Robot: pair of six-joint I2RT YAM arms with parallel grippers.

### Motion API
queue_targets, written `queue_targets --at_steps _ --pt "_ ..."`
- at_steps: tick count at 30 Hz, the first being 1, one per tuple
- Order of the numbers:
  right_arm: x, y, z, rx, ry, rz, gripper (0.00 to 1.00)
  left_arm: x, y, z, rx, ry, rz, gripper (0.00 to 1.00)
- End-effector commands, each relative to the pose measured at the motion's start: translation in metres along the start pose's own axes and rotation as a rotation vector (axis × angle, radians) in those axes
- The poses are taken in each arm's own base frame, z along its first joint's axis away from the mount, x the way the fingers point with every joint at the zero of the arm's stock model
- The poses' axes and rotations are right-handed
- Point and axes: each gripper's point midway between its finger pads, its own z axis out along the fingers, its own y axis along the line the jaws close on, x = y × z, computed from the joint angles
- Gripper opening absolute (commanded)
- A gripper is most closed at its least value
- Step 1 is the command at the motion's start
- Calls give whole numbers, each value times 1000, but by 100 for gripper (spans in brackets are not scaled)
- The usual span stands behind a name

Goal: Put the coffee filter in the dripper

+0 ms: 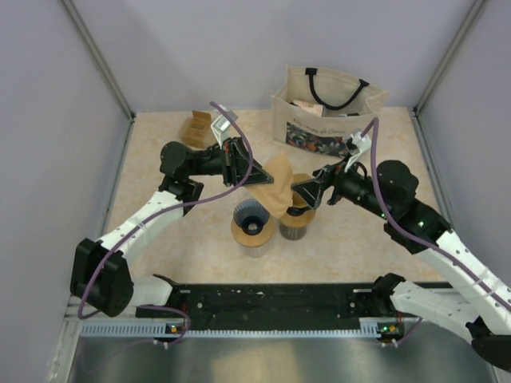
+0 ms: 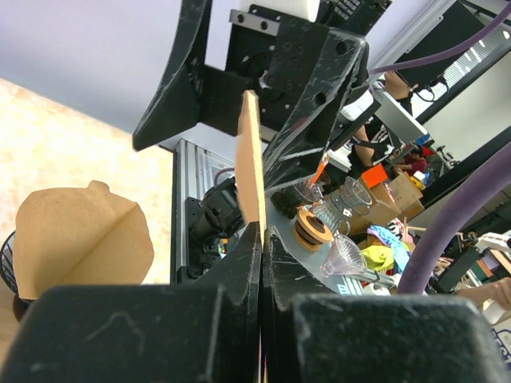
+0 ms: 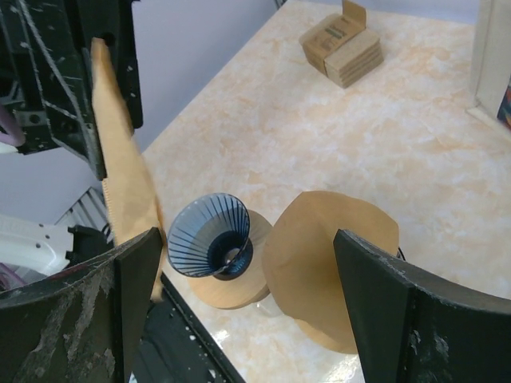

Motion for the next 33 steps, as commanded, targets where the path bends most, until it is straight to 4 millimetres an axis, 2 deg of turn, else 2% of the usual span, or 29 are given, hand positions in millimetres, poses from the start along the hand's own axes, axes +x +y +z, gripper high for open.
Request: queue_targets --at_steps 1,7,13,24,33 --pt "-23 17 3 -63 -51 -4 89 -10 -15 2 29 -11 83 0" --pt "-23 18 1 -65 -60 1 89 -9 -16 2 30 -7 85 0" --pt "-25 -3 -8 57 -75 -6 89 -8 -16 2 31 -6 87 0" --pt "-23 10 -2 -18 -55 -8 89 -9 -14 2 27 -6 79 0" --pt "-30 19 -10 -59 -81 -13 89 -8 -9 3 10 -3 72 0"
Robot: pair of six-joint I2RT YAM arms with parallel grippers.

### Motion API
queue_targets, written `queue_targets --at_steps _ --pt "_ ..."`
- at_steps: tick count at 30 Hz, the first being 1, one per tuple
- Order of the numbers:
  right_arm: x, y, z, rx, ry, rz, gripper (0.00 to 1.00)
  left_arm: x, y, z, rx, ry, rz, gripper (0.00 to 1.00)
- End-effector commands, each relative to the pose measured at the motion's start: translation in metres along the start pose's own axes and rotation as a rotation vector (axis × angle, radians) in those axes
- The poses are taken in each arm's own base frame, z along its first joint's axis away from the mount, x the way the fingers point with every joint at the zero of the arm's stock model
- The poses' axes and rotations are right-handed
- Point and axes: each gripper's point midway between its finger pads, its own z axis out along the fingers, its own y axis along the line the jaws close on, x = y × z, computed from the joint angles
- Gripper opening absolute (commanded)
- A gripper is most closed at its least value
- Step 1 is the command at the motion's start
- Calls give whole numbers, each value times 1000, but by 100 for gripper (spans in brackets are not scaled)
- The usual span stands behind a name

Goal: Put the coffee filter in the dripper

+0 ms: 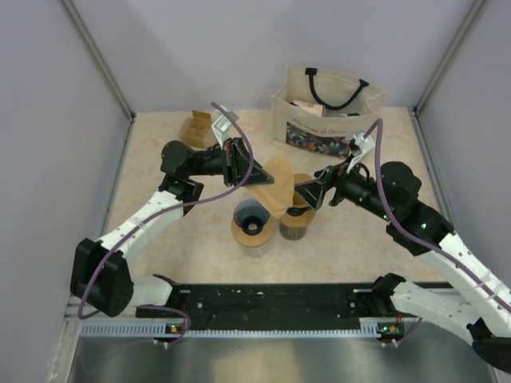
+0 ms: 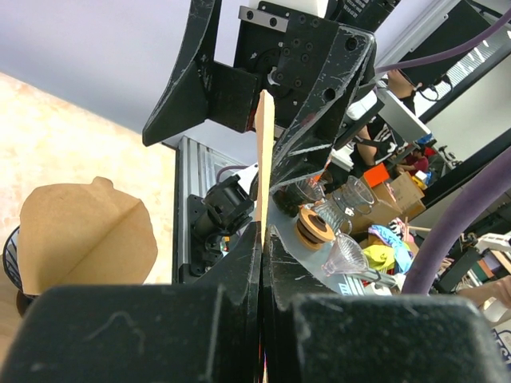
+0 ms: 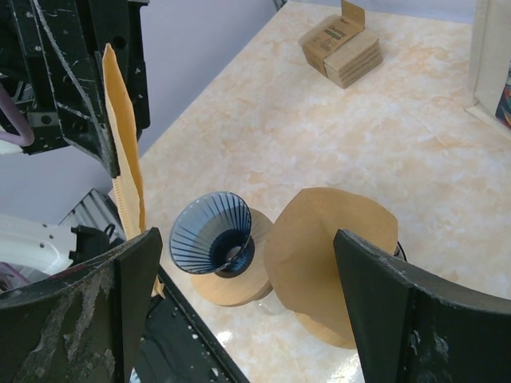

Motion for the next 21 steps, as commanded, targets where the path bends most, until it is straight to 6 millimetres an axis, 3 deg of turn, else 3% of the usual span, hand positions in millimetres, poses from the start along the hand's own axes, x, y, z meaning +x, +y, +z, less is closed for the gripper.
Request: queue_targets --at_steps 1,10,21 --pt "-34 23 -12 -75 -99 -24 89 -10 -11 3 15 -8 75 0" --pt "-34 31 -9 -120 -91 -17 89 -11 -9 3 6 -9 80 0" --pt "-27 40 13 -193 -65 12 89 -8 -17 2 38 -2 87 0"
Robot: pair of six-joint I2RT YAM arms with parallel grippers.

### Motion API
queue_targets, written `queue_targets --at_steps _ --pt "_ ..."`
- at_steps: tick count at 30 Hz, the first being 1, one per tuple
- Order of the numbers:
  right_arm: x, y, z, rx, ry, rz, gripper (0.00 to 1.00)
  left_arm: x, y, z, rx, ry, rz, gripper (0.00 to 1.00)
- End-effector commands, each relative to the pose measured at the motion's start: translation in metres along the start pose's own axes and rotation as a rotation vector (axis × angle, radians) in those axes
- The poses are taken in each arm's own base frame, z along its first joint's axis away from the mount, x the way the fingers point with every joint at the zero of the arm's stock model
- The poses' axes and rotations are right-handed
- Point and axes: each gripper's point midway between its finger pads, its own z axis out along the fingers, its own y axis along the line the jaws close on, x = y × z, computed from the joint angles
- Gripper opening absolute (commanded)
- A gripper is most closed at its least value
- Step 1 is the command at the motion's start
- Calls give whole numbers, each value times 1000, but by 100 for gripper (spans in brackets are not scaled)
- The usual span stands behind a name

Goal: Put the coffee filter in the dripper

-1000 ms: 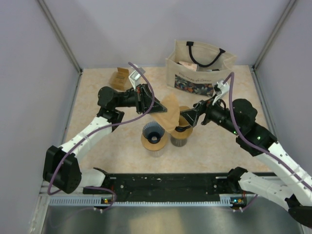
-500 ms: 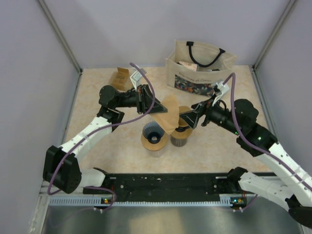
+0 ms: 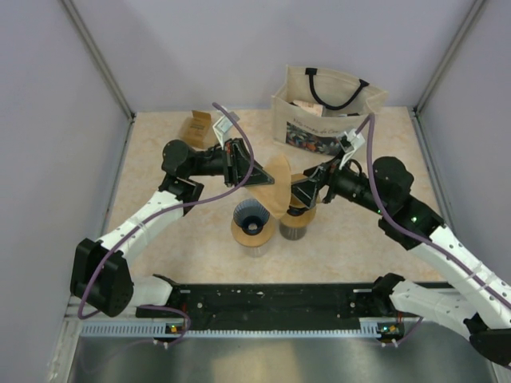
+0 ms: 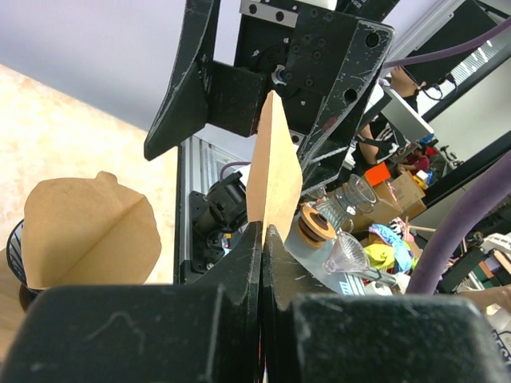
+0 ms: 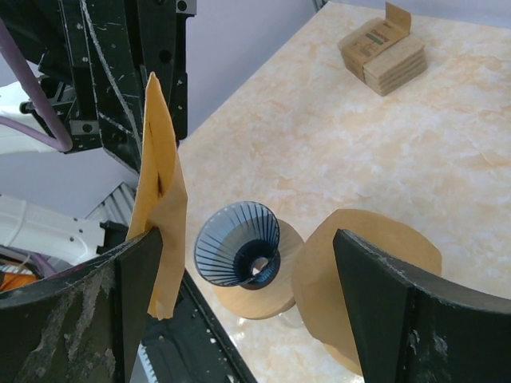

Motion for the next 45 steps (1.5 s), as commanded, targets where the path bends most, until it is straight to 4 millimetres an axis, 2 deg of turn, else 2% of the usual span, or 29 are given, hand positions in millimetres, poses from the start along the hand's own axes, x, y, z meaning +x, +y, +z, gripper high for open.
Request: queue_targets --at_steps 1,6,13,22,24,29,33,37,42,45 --pt "-25 24 3 -99 -67 -1 89 -11 -22 2 53 -11 92 0" --pt "-25 30 2 -133 -69 -4 87 -11 -22 2 58 -10 93 0" --pt "-28 35 -14 -140 -92 -12 88 -11 -10 3 17 -8 86 0" --pt "-16 28 6 -135 -33 11 87 -10 -16 2 28 -8 94 0" --pt "-17 23 5 -104 -39 12 86 -9 -17 2 29 -8 98 0" --pt "-29 17 -15 -38 -92 -21 87 -9 -16 2 28 -6 97 0" --pt "-26 7 -26 32 -84 -22 88 -9 -15 2 27 -7 100 0" --pt "-14 -5 -22 87 -34 -11 88 -9 -16 2 28 -6 97 0" --pt "-13 -16 -20 144 -37 -5 87 -9 -15 2 29 -5 97 0" --pt "-12 -16 -16 136 -24 -11 87 -9 -15 2 28 -6 99 0"
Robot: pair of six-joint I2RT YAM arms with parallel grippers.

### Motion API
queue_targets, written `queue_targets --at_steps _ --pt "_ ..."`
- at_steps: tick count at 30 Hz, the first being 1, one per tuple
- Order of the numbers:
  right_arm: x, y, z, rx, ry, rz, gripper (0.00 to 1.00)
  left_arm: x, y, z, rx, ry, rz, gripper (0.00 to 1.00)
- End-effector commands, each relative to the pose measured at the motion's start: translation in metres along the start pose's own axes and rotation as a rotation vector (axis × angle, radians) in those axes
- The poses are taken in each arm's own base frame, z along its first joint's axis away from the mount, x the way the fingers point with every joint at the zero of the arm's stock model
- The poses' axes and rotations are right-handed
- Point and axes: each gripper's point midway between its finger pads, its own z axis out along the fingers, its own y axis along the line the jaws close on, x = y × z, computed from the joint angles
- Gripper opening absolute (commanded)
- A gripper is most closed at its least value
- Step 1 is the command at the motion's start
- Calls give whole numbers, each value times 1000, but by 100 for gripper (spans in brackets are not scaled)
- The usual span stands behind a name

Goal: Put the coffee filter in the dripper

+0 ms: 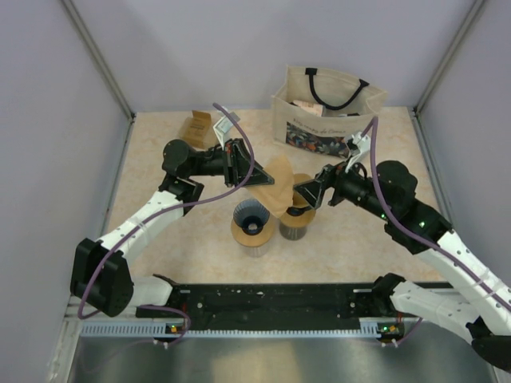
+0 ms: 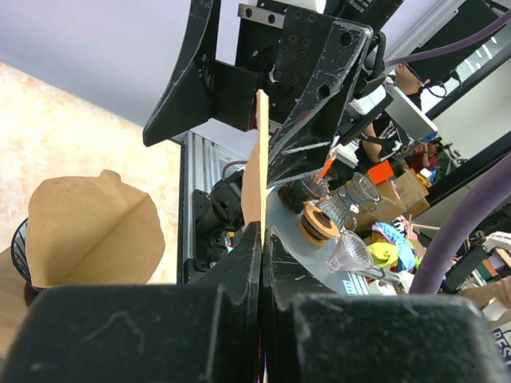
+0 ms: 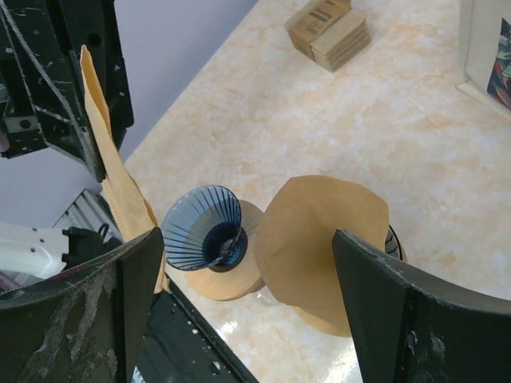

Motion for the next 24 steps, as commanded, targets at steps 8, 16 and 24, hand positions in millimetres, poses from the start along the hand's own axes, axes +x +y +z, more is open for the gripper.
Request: queue_targets --at_steps 8,16,24 --pt "-22 -6 -7 65 -64 -32 87 -10 -16 2 26 -10 89 0" --pt "-28 22 -6 -79 -66 -37 87 -10 -15 2 23 -9 85 0" --pt "-32 27 -12 -99 -80 -33 87 -10 -11 3 13 -7 77 0"
